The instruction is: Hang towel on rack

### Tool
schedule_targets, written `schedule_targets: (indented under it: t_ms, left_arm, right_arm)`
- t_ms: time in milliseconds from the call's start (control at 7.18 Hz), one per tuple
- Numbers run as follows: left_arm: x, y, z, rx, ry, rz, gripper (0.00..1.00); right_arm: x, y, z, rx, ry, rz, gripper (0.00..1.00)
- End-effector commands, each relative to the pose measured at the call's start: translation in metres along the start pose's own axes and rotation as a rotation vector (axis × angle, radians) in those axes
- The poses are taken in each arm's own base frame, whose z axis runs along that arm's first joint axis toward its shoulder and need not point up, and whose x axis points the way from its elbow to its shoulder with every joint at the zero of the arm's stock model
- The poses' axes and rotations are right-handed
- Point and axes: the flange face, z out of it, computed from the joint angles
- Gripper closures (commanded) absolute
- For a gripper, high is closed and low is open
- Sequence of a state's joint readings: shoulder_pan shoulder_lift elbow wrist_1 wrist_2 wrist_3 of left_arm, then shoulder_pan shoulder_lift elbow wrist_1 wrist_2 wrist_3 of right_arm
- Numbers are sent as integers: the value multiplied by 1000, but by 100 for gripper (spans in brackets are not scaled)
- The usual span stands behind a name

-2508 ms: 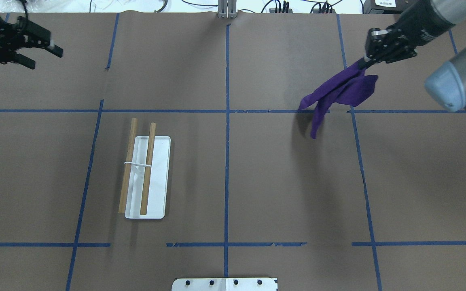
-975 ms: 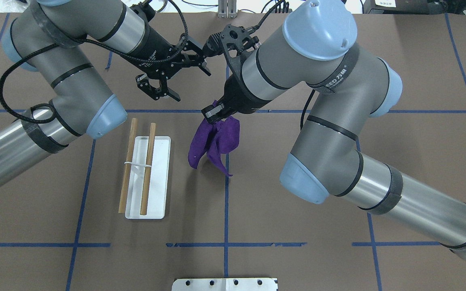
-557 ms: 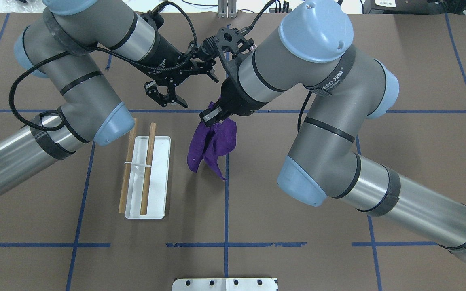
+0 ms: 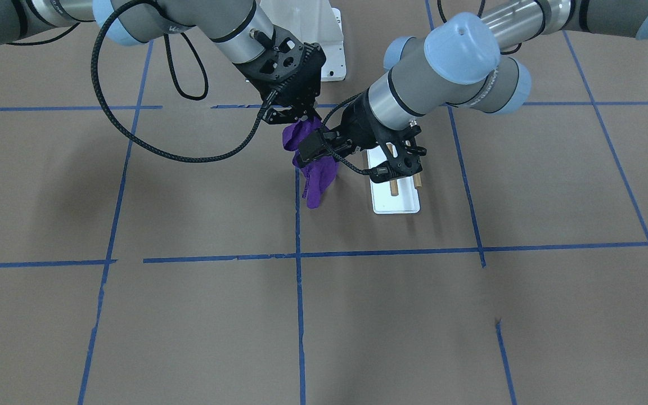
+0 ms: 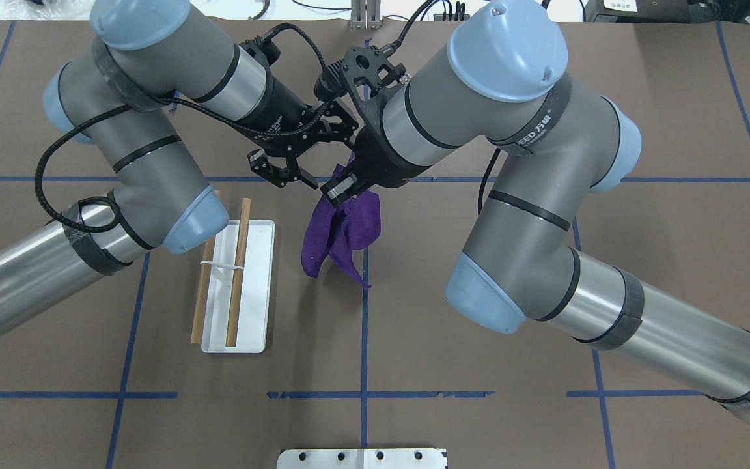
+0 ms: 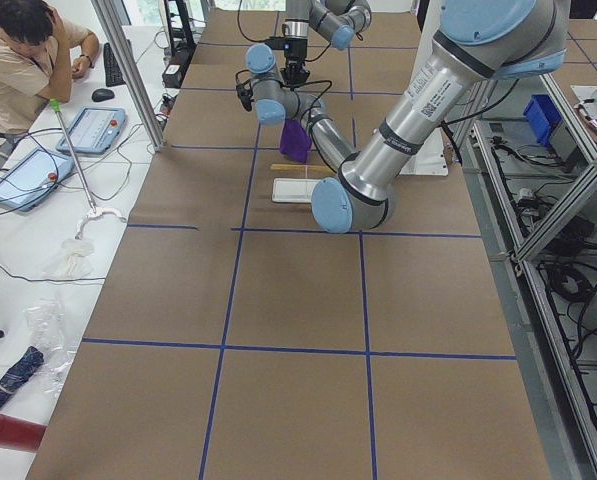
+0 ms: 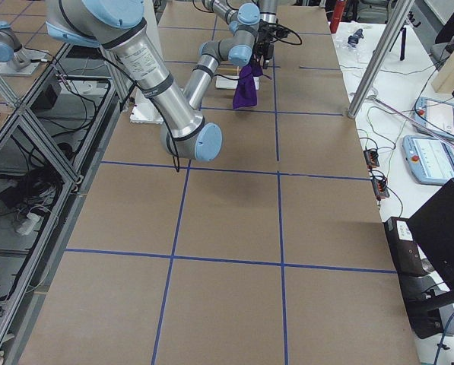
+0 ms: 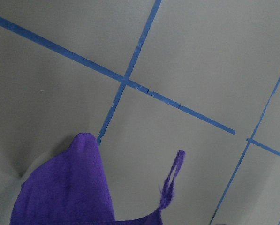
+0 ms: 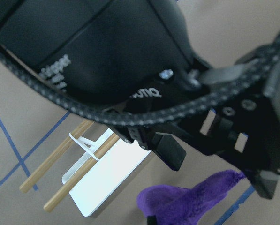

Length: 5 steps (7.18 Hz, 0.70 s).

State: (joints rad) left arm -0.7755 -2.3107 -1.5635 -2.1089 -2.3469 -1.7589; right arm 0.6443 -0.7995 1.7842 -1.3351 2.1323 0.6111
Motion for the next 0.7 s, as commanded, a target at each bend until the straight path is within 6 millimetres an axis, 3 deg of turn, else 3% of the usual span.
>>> schedule_targets:
  t_ms: [0,418,557]
  left_arm:
    - [-4,1,2,4,-3,0,100]
    - [-12,3,-1,4,-3,0,100]
    - [-19,8,-7,3,5,7,100]
  right_arm:
    - [-1,1,-1,1,-2,-2,100]
    - [0,1,-2,4,-1,-2,100]
    - [1,2,-3,4,2,0,93]
